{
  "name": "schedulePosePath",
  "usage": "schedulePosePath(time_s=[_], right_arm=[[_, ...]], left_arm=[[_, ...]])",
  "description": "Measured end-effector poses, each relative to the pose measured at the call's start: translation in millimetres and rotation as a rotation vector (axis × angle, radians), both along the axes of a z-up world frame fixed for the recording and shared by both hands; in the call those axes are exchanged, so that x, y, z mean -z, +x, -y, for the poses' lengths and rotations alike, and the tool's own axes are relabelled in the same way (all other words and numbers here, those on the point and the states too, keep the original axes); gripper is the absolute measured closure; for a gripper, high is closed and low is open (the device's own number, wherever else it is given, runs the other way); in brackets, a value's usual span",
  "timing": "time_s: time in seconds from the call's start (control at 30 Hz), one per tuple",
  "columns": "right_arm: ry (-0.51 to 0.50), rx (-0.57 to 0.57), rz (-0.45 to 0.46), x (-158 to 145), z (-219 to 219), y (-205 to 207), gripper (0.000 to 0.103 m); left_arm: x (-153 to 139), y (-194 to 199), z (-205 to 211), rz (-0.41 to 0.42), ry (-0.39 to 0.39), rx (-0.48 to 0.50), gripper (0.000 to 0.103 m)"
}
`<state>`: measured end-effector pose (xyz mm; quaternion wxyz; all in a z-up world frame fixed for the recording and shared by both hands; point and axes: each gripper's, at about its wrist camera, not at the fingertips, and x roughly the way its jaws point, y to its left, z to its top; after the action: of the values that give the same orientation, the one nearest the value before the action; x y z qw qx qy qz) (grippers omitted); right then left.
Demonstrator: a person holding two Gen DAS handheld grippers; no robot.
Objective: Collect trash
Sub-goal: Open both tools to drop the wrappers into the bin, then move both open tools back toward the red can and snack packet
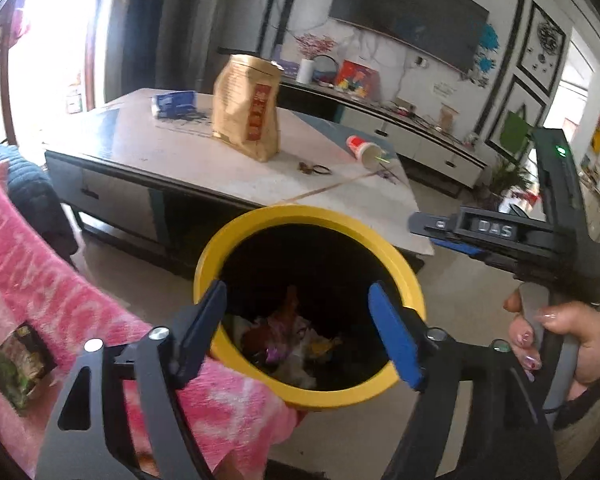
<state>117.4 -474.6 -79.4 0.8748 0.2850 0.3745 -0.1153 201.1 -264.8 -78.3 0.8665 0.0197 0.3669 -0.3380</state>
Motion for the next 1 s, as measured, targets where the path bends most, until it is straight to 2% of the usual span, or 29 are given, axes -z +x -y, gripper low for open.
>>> schedulePosePath(time_s=[0.03, 0.2, 0.53, 1.0], right_arm=[[0.000, -0.008, 0.005, -1, -2, 1, 0.059], [-0.002, -0.078, 0.052, -11, -25, 6, 0.052], [-0.031, -0.281, 0.119, -29, -101, 19, 0.045], [-0.054, -0.482, 0.124, -36, -180, 28, 0.043]], left_arm=[[-1, 0, -6, 0.006, -0.005, -0.019, 0.016], [-12, -3, -37, 0.051, -0.020, -0.113, 0.009], [-30, -7, -113, 0.123, -0.022, -0.297, 0.009], [-42, -14, -203, 0.138, -0.037, -0.484, 0.009]])
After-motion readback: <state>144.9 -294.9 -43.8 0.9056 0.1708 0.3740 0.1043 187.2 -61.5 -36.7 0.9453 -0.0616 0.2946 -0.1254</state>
